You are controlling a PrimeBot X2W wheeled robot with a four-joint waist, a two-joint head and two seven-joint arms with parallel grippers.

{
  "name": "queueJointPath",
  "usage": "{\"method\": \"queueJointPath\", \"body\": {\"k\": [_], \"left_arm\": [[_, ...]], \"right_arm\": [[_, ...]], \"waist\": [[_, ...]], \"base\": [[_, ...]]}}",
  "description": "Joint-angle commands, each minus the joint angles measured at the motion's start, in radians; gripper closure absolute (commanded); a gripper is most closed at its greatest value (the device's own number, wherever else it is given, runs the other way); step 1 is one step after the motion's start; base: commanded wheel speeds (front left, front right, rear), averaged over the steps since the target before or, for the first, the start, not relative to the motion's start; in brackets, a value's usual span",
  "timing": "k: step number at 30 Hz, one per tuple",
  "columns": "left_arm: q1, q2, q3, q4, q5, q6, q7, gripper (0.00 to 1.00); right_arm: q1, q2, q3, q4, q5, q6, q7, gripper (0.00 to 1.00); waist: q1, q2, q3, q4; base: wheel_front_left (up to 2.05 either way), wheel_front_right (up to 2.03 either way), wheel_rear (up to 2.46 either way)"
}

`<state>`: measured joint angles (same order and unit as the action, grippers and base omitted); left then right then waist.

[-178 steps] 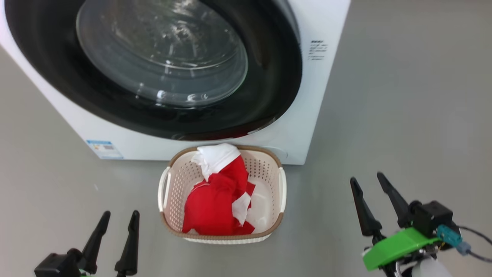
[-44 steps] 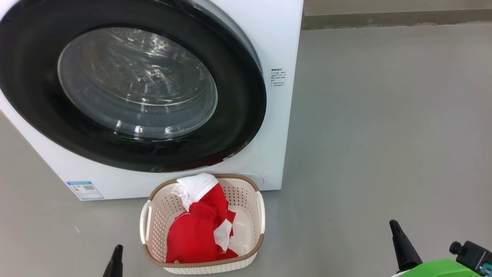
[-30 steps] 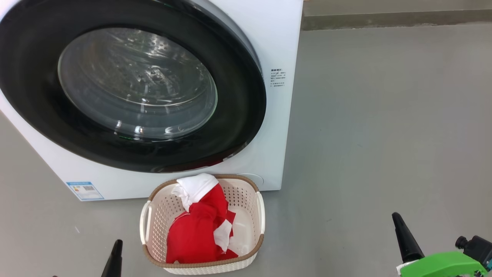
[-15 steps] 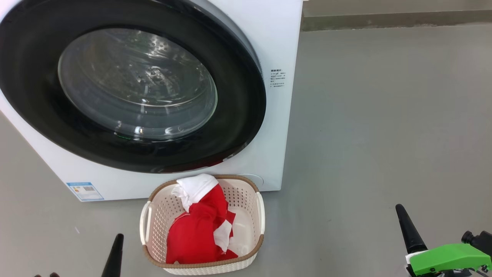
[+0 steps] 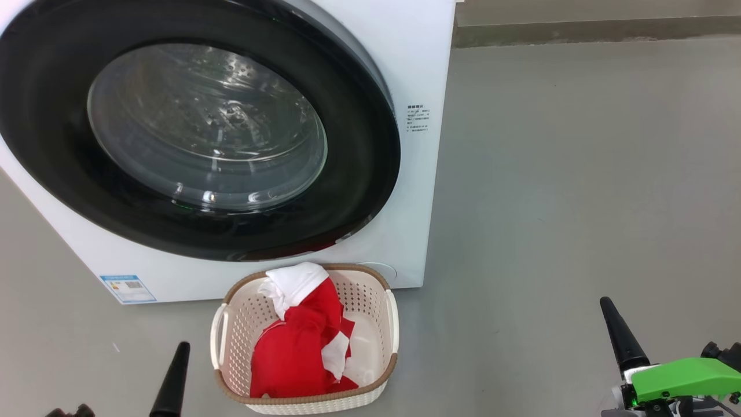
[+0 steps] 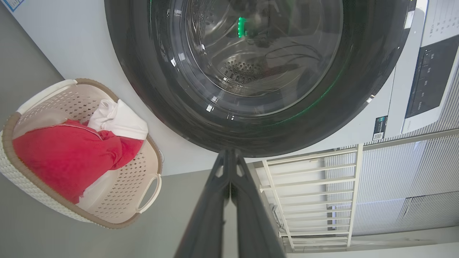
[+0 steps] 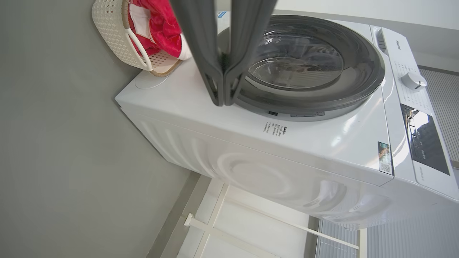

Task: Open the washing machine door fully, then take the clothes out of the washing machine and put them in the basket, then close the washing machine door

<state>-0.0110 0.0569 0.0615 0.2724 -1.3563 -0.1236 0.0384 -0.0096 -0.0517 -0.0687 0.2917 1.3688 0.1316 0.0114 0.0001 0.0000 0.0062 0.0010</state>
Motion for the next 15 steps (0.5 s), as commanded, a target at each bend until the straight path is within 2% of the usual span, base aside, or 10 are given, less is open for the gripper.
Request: {"method": "queueJointPath", "body": {"k": [1,15], "left_arm": [[-0.054,0.009,0.033,-0.026,-0.028,-0.006,0.01,1.0],[-0.08,-0.001,0.045,-0.027,-0.165,-0.007,0.05,1.0]], "right_arm": [[-0.053,-0.016,0.01,-0.032,0.028,-0.001,0.011,1.0],[-0.079,-0.018,-0.007,-0.042,0.172,-0.001,0.053,1.0]], "waist": [[0.0,0.0,0.0,0.0],[0.0,0.0,-0.002,-0.001]], "base": [[0.0,0.0,0.0],[0.0,0.0,0.0]]}}
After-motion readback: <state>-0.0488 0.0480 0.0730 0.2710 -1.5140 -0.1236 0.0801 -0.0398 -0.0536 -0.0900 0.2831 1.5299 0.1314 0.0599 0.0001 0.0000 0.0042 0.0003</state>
